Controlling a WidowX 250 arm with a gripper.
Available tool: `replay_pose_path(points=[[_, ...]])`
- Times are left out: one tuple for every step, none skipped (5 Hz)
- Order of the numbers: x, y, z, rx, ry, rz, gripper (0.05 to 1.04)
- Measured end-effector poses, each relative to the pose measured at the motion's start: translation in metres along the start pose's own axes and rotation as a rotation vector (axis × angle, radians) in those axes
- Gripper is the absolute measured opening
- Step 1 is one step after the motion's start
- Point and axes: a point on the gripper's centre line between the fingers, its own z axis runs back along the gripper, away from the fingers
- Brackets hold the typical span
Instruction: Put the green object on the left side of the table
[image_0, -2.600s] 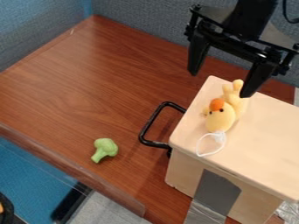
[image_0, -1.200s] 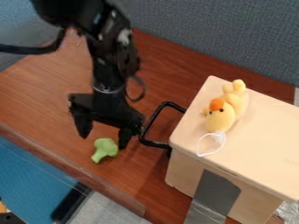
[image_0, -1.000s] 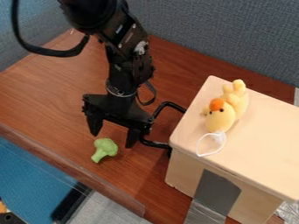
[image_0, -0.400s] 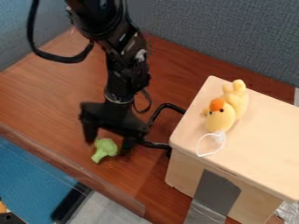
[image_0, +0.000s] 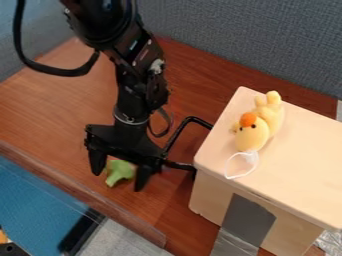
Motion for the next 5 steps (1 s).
replay_pose_path(points=[[0.004, -0.001, 0.0, -0.004, -0.025, 0.001, 0.65], [0.007, 0.003, 0.001, 0.005, -0.031, 0.022, 0.421], [0.006, 0.008, -0.001, 0.023, -0.017, 0.03, 0.201], [0.006, 0.008, 0.0, 0.02, -0.019, 0.033, 0.065], [0.008, 0.01, 0.009, 0.014, -0.04, 0.035, 0.069]])
